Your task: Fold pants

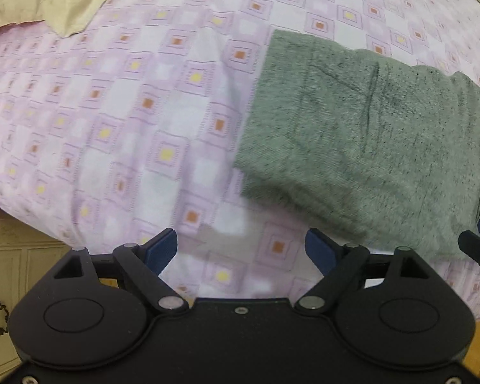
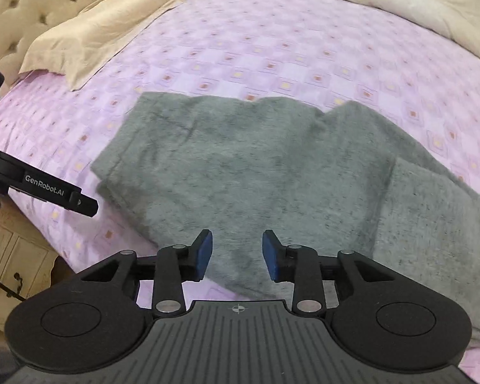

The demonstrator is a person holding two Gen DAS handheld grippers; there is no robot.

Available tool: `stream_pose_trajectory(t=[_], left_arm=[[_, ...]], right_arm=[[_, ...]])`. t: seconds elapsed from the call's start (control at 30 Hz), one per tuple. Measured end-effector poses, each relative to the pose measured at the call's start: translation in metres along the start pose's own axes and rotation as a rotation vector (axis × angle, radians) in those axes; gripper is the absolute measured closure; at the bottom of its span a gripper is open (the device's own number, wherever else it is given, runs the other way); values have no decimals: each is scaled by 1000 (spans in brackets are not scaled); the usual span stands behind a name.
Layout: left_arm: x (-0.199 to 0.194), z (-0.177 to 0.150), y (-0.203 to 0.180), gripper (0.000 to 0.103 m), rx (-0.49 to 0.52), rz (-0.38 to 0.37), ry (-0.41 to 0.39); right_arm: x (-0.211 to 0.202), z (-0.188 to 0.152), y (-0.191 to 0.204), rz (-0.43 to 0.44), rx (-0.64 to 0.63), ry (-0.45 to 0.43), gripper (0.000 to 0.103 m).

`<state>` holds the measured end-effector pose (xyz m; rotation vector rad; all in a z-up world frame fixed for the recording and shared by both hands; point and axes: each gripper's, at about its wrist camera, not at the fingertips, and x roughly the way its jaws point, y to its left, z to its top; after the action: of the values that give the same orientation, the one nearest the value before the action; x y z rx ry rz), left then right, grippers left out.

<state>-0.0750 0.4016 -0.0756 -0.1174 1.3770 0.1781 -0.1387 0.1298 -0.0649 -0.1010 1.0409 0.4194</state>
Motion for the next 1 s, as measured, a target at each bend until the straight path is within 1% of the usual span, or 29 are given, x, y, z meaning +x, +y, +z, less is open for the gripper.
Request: stream_pose_trajectory(t=[0.07,0.13,0.2,0.27,0.37,0.4,0.47,0.53,0.63,0.73,0.83,0.97,1.0], left_arm=[[0,4,4,15,14,1,5],[1,11,9,15,38,-4,12],[4,18,10,15,58,-22,23],[8,25,12,15,86,-31,29],[13,37,22,15,132,-37,30],[14,41,24,15,144,-41,34],[17,48,29,15,168,-41,28],[20,59,35,15,179,-41,23],[20,73,43,15,174,-48,19],[20,83,56,15,166,-40,5],[20,93,73,15,143,-30,4],[23,100,92,15,121,-15,6],[24,101,96,15,117,-26,8]], right_arm=[[0,-3,8,-8,9,-3,62],[6,-7,16,-32,42,4,61],[13,-7,20,-71,71,25,61],[19,-5,31,-117,61,39,61],[26,2,54,-156,-8,32,58],[27,6,62,-169,-25,28,54],[30,14,77,-178,-68,9,50],[34,22,97,-191,-144,-21,42],[47,30,128,-218,-268,-54,34],[68,33,158,-227,-400,-49,33],[92,34,181,-225,-497,-29,33],[114,36,201,-218,-536,-1,33],[115,37,202,-215,-529,7,33]])
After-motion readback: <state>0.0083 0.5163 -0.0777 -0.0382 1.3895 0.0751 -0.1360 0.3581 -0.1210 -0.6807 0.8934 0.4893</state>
